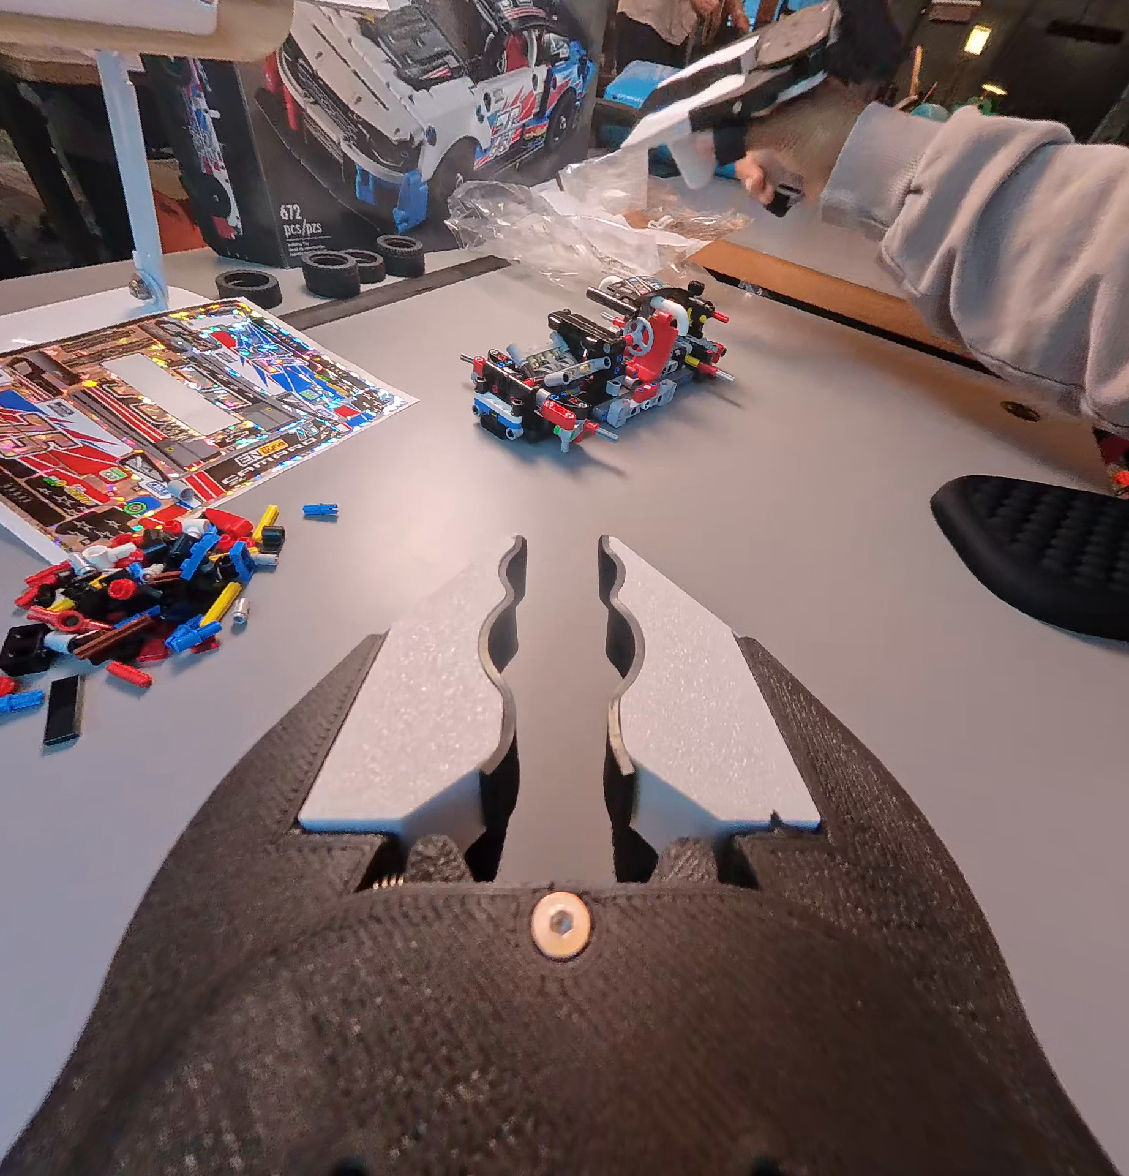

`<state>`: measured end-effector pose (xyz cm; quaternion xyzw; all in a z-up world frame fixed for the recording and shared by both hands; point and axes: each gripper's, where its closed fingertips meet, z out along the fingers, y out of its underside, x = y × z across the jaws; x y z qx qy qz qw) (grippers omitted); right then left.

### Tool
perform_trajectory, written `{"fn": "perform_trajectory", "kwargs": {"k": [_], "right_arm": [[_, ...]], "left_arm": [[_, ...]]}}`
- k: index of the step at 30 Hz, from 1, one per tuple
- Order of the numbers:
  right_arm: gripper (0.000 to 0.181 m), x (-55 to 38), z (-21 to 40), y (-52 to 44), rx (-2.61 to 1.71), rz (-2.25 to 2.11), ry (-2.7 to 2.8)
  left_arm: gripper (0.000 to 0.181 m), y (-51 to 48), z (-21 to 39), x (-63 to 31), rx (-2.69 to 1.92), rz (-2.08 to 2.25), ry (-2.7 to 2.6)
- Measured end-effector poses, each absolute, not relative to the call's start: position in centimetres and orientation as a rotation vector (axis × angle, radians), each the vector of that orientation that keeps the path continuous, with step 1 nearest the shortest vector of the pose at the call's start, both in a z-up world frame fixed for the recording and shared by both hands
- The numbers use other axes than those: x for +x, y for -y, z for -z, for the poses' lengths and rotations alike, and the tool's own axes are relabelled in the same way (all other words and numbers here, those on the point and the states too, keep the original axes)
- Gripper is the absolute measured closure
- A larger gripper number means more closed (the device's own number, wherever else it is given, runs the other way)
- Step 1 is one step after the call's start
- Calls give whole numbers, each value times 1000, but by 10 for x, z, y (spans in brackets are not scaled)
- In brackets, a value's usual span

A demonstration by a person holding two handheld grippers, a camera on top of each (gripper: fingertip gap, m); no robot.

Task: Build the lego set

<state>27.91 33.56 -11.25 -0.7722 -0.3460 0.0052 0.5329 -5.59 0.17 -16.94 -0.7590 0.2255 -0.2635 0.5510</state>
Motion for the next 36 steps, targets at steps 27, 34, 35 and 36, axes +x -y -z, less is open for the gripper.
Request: {"fn": "perform_trajectory", "kwargs": {"k": [27,34,35,36], "right_arm": [[181,108,112,-45,-1559,-909,842],[181,91,138,-30,-1494,-915,949],[181,90,138,-29,-1481,-900,961],[181,91,139,-29,-1474,-881,970]], "left_arm": [[157,77,51,-322,-1863,-209,-157],[151,120,145,-484,-2681,-333,-166],[147,125,161,-488,-2775,-270,-170],[143,129,176,-490,-2849,-213,-157]]}}
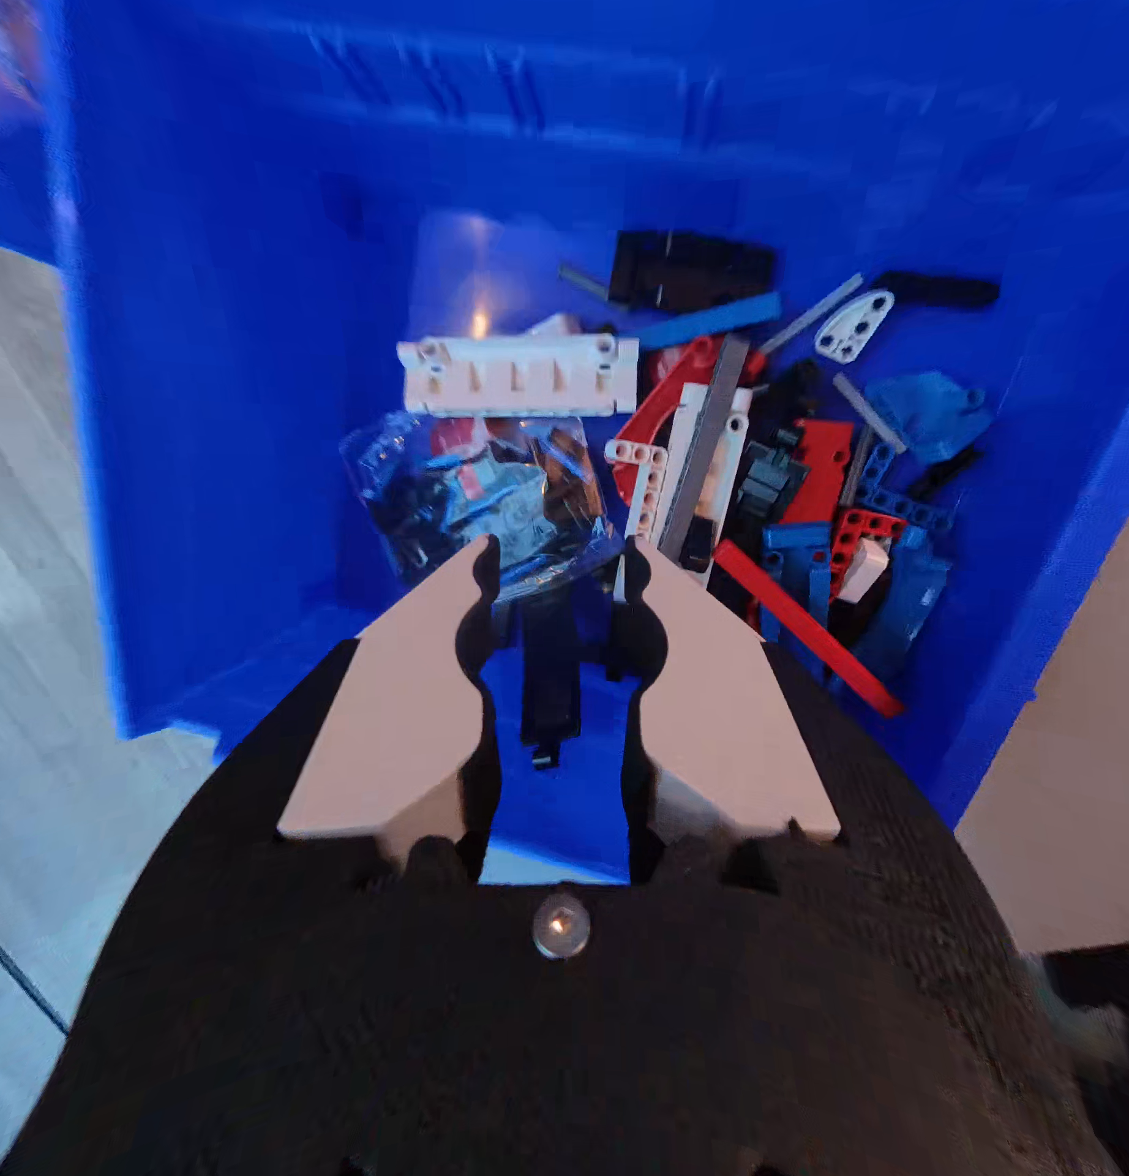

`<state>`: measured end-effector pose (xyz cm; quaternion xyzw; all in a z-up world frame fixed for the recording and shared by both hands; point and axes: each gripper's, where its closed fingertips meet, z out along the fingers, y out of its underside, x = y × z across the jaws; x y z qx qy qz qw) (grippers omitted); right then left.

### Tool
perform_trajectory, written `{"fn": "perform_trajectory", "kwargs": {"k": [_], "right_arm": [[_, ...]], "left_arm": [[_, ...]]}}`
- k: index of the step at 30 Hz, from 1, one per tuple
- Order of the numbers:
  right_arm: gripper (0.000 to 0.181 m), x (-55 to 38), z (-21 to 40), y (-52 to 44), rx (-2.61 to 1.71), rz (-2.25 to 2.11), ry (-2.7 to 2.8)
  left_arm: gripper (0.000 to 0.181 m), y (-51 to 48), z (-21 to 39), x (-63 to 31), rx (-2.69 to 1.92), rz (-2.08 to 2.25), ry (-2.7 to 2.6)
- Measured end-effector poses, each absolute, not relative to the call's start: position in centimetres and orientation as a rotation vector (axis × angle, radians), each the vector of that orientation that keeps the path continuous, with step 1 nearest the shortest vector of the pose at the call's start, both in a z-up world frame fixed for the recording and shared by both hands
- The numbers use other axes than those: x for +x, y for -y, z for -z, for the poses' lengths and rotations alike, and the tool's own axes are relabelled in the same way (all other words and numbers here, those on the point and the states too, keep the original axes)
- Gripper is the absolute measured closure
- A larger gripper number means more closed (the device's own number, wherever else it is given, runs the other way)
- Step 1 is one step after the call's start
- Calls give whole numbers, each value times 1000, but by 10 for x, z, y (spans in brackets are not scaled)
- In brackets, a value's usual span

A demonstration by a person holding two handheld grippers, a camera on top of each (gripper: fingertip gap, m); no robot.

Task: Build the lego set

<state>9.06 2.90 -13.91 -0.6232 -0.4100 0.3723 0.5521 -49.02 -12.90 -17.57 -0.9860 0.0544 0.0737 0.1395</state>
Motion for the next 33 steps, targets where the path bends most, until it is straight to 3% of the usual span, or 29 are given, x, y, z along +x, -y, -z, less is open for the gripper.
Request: {"fn": "perform_trajectory", "kwargs": {"k": [3,7,9,12,15,26,33], "right_arm": [[181,91,149,-28,-1485,-836,1001],[181,90,153,-29,-1497,-826,1011],[181,89,155,-27,-1506,-831,1017],[181,90,157,-26,-1505,-820,1030],[181,91,156,-26,-1503,-815,1031],[181,80,148,-10,-1440,-842,1077],[179,34,97,17,-1284,-993,1189]], "left_arm": [[136,131,205,-497,-2967,-183,-140],[143,132,226,-504,-3062,-200,-125],[151,131,226,-502,-3073,-195,-158],[178,128,212,-495,-3036,-204,-227],[181,132,196,-498,-3017,-250,-255],[181,128,68,-466,-2612,-47,-184],[181,102,-12,-327,-2126,427,-483]]}}
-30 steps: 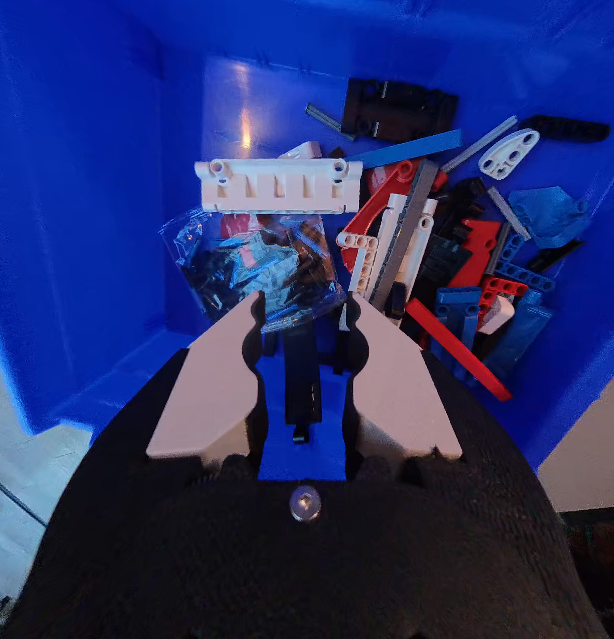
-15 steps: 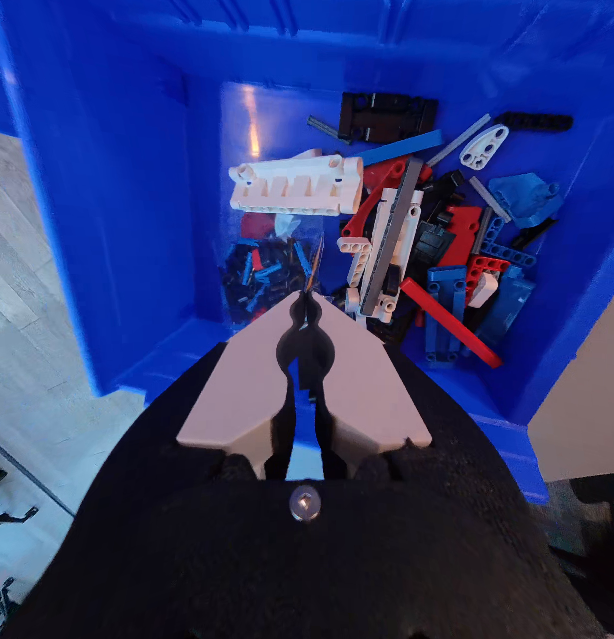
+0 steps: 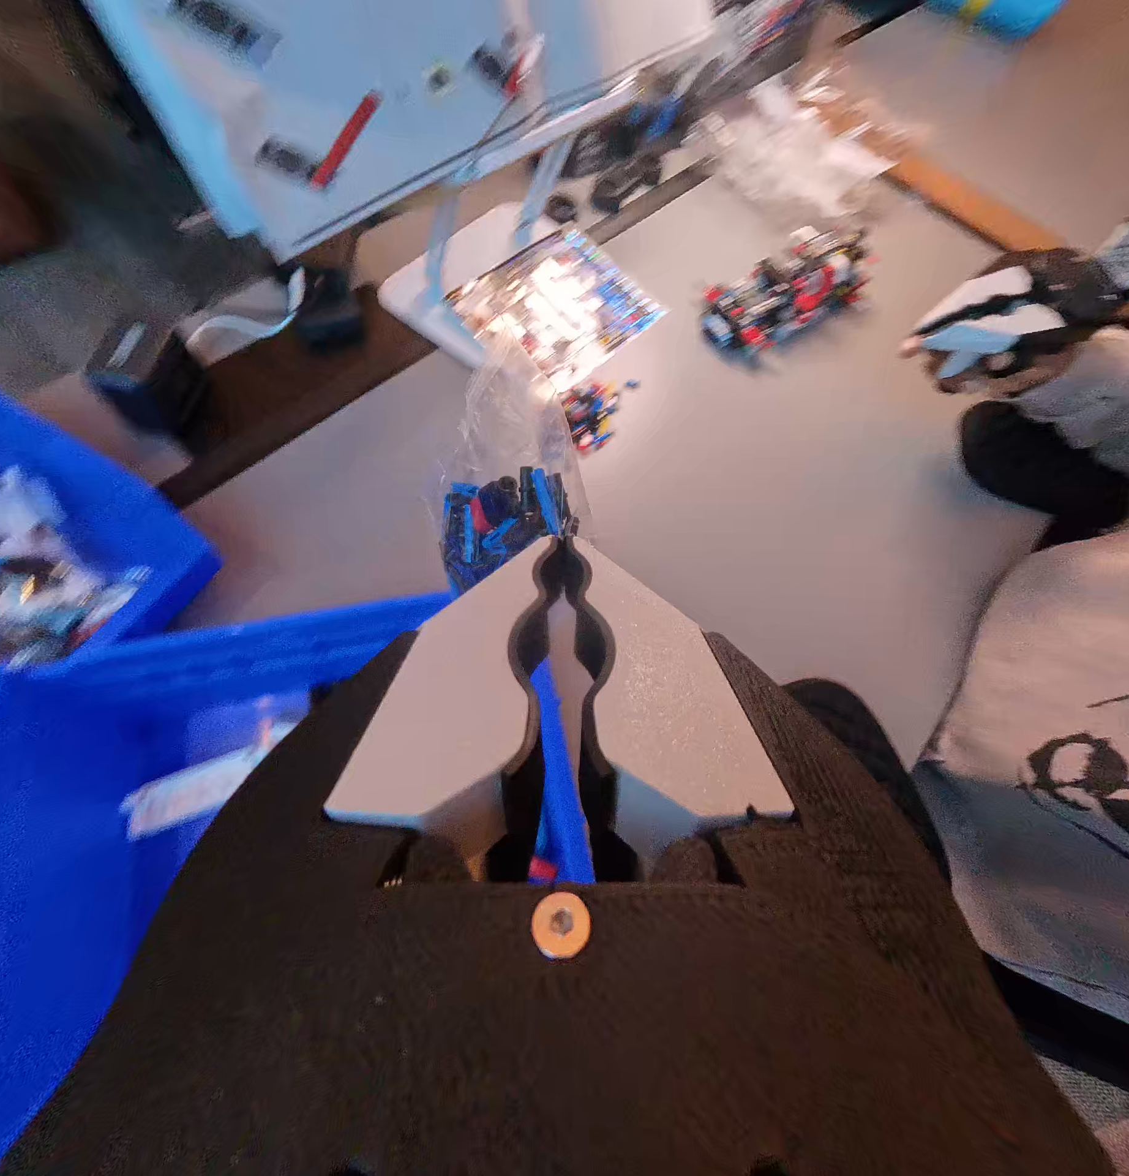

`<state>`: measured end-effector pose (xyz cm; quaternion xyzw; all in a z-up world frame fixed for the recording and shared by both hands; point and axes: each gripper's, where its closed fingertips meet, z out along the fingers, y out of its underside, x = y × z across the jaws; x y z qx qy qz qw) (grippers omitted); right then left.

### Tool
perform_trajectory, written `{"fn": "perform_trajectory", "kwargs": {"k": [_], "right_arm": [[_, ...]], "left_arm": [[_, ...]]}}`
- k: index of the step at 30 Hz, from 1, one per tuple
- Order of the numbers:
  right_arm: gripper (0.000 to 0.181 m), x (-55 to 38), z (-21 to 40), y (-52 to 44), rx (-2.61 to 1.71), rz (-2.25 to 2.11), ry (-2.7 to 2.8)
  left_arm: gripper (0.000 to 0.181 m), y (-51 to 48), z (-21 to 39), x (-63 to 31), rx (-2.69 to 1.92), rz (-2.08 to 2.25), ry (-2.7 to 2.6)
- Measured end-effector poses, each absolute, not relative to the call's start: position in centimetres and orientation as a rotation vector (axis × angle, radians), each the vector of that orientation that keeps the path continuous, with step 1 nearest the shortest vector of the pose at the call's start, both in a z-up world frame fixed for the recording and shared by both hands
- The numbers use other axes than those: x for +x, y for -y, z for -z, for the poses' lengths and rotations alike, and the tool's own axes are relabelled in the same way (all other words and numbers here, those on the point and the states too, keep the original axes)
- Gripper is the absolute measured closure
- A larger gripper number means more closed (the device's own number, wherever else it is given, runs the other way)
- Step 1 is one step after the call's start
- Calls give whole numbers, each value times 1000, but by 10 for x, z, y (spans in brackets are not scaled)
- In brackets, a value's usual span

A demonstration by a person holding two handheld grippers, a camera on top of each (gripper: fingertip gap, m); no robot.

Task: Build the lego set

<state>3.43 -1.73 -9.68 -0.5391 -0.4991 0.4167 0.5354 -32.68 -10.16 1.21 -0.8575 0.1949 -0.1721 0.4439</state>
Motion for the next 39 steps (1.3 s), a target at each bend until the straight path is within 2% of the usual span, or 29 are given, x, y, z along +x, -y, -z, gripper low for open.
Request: {"fn": "perform_trajectory", "kwargs": {"k": [4,8,9,10,11,12,13,19,22,26,32,34,37,38,39], "right_arm": [[156,-9,51,32,-1134,-1106,1262],[122,-40,27,37,-1068,-1432,1223],[119,-38,17,37,-1025,-1568,1152],[123,-32,9,37,-994,-1705,1080],[139,-25,4,40,-960,-1816,1046],[169,-17,1,42,-926,-1884,1030],[174,-11,0,42,-913,-1900,1021],[180,5,9,22,-1066,-1789,1158],[179,3,25,14,-1167,-1714,1235],[180,-6,51,14,-1314,-1788,1260],[179,-16,77,-3,-1483,-1747,1212],[180,-14,82,-11,-1542,-1718,1190],[179,-14,87,-19,-1597,-1676,1161],[179,-16,90,-16,-1603,-1659,1183],[179,-18,93,-11,-1603,-1645,1214]], "left_arm": [[181,98,-36,-207,-1816,707,-739],[181,105,-49,-109,-1474,1010,-871],[181,104,-50,-93,-1395,1071,-862],[181,103,-50,-79,-1328,1129,-849],[181,99,-48,-69,-1286,1176,-822],[181,94,-45,-63,-1248,1217,-783],[181,90,-43,-61,-1207,1265,-745],[180,41,27,-78,-1363,1208,-596],[152,34,46,-85,-1379,1220,-569],[131,40,53,-77,-1349,1389,-568],[130,47,72,-58,-1415,1388,-653],[123,50,74,-59,-1427,1431,-658],[122,38,93,-56,-1523,1327,-659],[127,34,100,-53,-1558,1280,-666],[140,28,106,-52,-1590,1221,-652]]}}
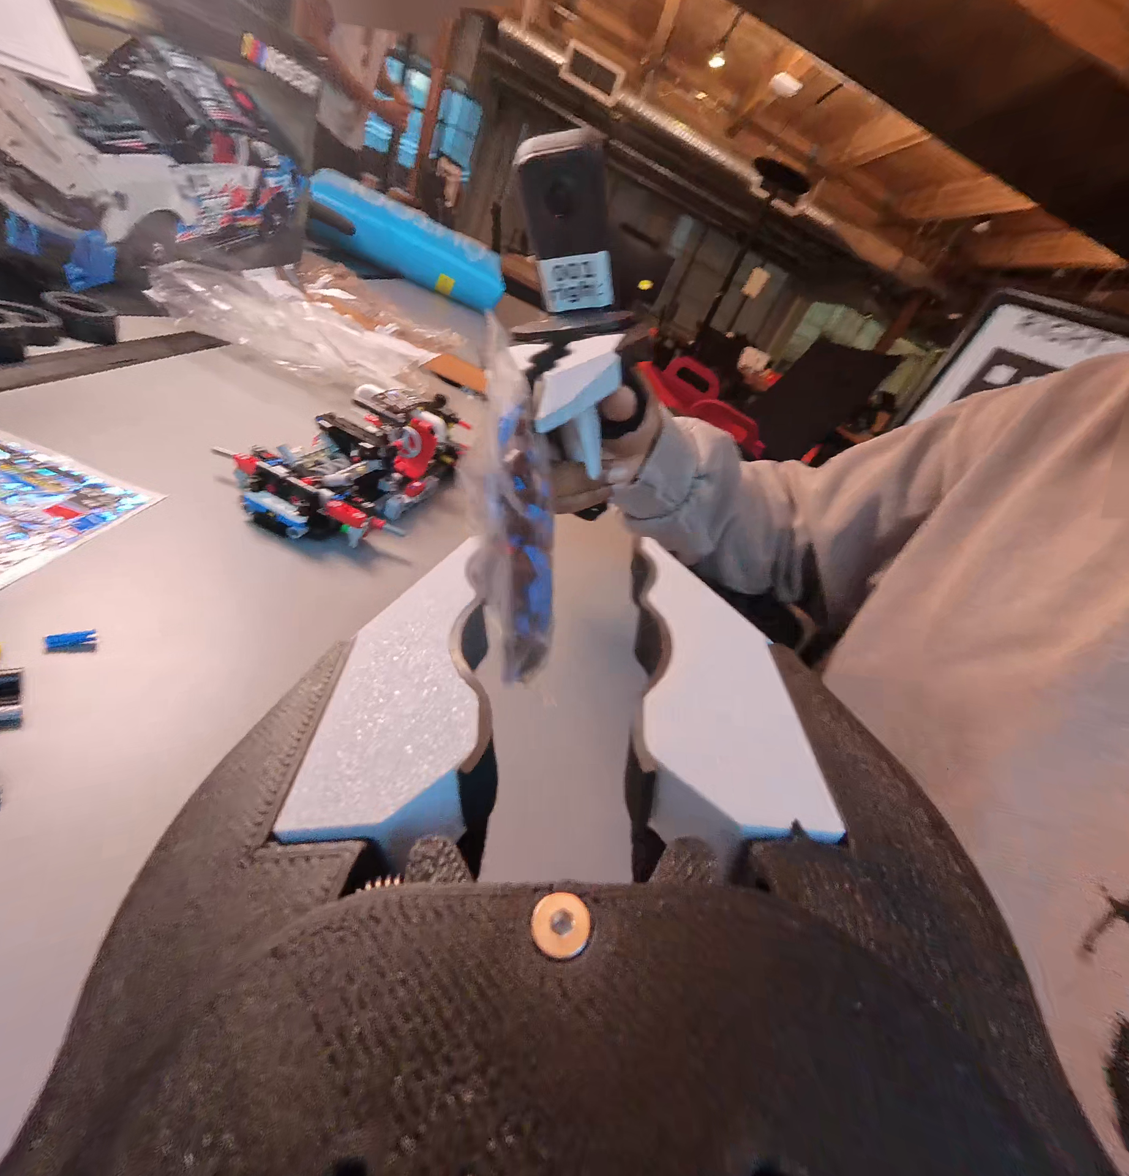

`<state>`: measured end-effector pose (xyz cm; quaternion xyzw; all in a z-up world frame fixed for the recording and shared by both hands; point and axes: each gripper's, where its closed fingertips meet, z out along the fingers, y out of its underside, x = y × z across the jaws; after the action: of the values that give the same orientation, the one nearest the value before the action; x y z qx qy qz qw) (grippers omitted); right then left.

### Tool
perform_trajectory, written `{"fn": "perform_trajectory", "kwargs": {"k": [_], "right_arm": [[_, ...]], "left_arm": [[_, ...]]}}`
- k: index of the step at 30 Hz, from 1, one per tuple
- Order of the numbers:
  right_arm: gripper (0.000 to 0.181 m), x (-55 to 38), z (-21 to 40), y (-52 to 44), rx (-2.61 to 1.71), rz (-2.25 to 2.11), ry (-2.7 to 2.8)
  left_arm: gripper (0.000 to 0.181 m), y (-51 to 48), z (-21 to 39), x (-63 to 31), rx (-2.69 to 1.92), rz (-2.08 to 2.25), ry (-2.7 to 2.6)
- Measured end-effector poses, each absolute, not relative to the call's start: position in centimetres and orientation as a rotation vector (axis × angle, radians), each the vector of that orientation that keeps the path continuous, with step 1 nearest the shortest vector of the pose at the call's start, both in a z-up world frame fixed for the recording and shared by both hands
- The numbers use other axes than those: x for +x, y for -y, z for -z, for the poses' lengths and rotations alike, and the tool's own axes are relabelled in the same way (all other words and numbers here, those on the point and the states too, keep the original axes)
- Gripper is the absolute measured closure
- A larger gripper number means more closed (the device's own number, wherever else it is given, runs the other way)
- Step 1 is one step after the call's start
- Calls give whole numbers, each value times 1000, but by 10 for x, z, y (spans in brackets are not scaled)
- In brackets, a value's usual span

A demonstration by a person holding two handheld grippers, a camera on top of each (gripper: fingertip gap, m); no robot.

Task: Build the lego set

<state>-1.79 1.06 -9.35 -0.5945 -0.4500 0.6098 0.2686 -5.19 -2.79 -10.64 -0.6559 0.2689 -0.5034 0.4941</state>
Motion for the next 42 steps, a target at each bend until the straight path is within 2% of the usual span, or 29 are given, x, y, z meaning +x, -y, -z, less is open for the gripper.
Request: {"fn": "perform_trajectory", "kwargs": {"k": [2,3,6,8,10,11,13,14,20,23,26,27,28,29,30,38,42], "right_arm": [[179,-22,96,0,-1579,-1629,1268],[179,-22,94,1,-1554,-1627,1272],[173,-18,89,-8,-1452,-1540,1281],[151,-14,92,-13,-1399,-1483,1306],[137,-15,98,-9,-1386,-1498,1342],[139,-17,97,-5,-1369,-1541,1333],[176,-18,89,-1,-1327,-1612,1293],[179,-17,85,-1,-1297,-1598,1289],[180,-5,76,-7,-1370,-1686,1275],[181,2,77,-4,-1489,-1902,1246],[181,-6,92,14,-1502,-1886,1358],[180,-10,100,17,-1524,-1852,1395],[180,-12,106,21,-1538,-1830,1429],[180,-14,111,24,-1545,-1825,1443],[180,-15,113,25,-1551,-1837,1441],[177,-8,139,20,-1587,-1693,1571],[157,-8,120,8,-1446,-1561,1526]], "left_arm": [[180,16,114,-54,-1620,1119,-608],[181,17,112,-53,-1600,1134,-605],[181,19,100,-58,-1519,1165,-577],[181,18,91,-63,-1464,1195,-532],[181,19,83,-66,-1409,1252,-494],[181,18,82,-67,-1398,1266,-476],[181,19,82,-67,-1384,1314,-462],[181,19,82,-68,-1386,1327,-450],[180,9,90,-78,-1432,1274,-408],[157,6,89,-86,-1443,1192,-433],[149,20,89,-69,-1443,1288,-521],[153,28,89,-60,-1441,1339,-561],[161,30,91,-55,-1449,1337,-577],[177,25,95,-54,-1477,1282,-573],[181,21,100,-54,-1506,1219,-575],[181,23,117,-49,-1615,1237,-629],[181,30,137,-40,-1734,1203,-731]]}}
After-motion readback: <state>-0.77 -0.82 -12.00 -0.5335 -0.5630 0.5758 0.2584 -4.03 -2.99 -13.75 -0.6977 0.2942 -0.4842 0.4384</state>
